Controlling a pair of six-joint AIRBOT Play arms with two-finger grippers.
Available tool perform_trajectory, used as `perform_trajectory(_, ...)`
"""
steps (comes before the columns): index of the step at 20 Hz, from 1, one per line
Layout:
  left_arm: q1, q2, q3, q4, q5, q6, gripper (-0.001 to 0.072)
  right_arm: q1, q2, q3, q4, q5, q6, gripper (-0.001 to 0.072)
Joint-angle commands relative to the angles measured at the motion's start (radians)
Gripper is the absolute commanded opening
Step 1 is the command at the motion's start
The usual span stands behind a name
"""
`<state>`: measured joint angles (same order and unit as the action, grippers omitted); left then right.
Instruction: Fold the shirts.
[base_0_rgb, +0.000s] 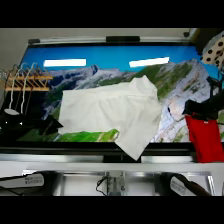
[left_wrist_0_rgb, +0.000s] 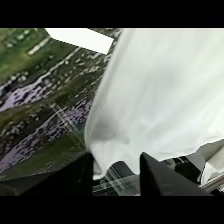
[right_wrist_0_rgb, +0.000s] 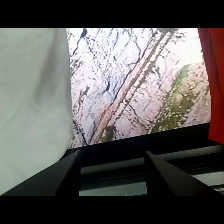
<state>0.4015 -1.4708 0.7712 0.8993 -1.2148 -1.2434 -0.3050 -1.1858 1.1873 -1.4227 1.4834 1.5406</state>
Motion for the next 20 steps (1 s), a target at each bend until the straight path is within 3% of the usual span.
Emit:
perform_trajectory(1,-0.017,-0.011,-0.003,-0.014,0.056,0.001,0.0165,-0.001,0.001,-0.001,0.002,0.006,0.0,0.0492)
perform_trajectory(2,-0.017,-0.011,-0.003,-0.014,0.053,0.002,0.004,-0.001,0.001,-0.004,0.004,0.008,0.003,0.0493)
perform_trajectory(3,-0.017,-0.01,-0.003,-0.014,0.051,0.002,0.0032,-0.001,0.001,-0.018,0.014,0.011,0.002,0.0494)
perform_trajectory(7,-0.013,0.005,0.0,-0.014,0.04,0.01,0.0031,-0.002,0.0,-0.229,0.131,-0.014,-0.04,0.0496)
perform_trajectory(12,-0.007,0.065,0.013,-0.014,0.007,0.051,0.003,0.01,-0.001,-0.503,0.287,-0.252,-0.058,0.0497)
perform_trajectory(20,-0.007,0.113,0.014,-0.014,-0.017,0.051,0.003,0.151,-0.037,-0.581,0.369,-0.506,-0.049,0.0496)
